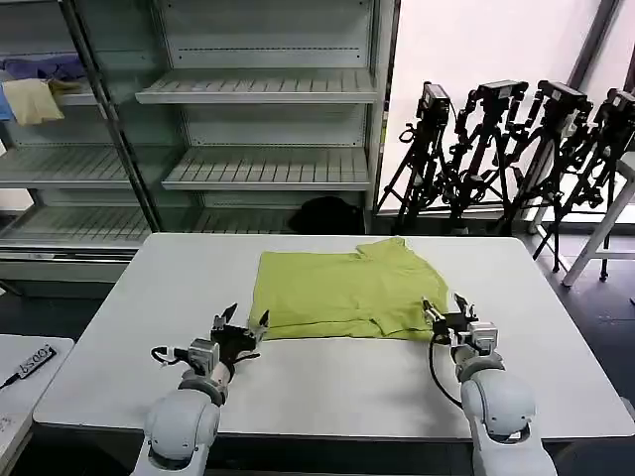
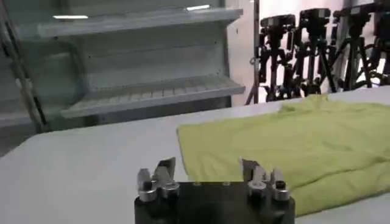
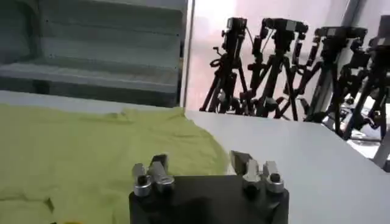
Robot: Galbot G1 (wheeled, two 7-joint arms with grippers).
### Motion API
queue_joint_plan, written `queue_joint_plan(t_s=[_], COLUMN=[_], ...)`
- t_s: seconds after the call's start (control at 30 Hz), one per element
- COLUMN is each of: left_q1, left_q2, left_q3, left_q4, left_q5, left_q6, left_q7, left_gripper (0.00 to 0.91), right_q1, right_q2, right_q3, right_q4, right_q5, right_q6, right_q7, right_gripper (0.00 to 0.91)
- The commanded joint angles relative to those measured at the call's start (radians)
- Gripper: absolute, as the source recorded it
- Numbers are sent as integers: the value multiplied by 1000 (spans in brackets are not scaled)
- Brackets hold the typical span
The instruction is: Fold and organize the clothes.
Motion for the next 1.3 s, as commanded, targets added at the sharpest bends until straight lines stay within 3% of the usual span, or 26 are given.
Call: queue_joint_plan(t_s=[0.03, 0.13, 0.37, 0.5, 0.93, 1.0, 1.03, 1.07, 1.1, 1.13, 1.2, 1.3], left_q1=[26, 31, 52, 55, 52, 51, 51, 50, 50, 48, 46, 42], left_q2=[0, -3, -6, -7, -14, -15, -15, -16, -15, -14, -14, -14], left_q3=[3, 6, 15, 14, 8, 7, 7, 6, 6, 7, 8, 10], left_q4=[-5, -2, -14, -9, 8, 15, 16, 19, 21, 21, 25, 30], left_q5=[-1, 0, 4, 6, 4, 4, 3, 3, 3, 3, 2, 2], left_q6=[5, 8, 7, 7, 7, 6, 5, 5, 5, 5, 7, 8], left_q7=[1, 1, 4, 4, 7, 7, 7, 7, 8, 8, 11, 14], left_gripper=[907, 907, 907, 907, 907, 907, 907, 725, 373, 262, 40, 20], right_q1=[-72, -95, -122, -128, -130, -132, -132, -132, -132, -131, -130, -129], right_q2=[-12, -20, -33, -33, -39, -40, -40, -40, -39, -38, -38, -37], right_q3=[19, 33, 50, 51, 53, 52, 52, 50, 49, 49, 48, 46], right_q4=[50, 52, 49, 42, 1, -9, -10, -15, -16, -16, -17, -19], right_q5=[3, 20, 49, 51, 47, 46, 46, 44, 43, 43, 43, 39], right_q6=[1, 9, 25, 31, 48, 54, 55, 59, 59, 60, 60, 64], right_q7=[-5, -4, -6, -8, -12, -15, -16, -17, -17, -18, -20, -24], right_gripper=[907, 907, 665, 574, 564, 333, 81, 0, 0, 0, 0, 0])
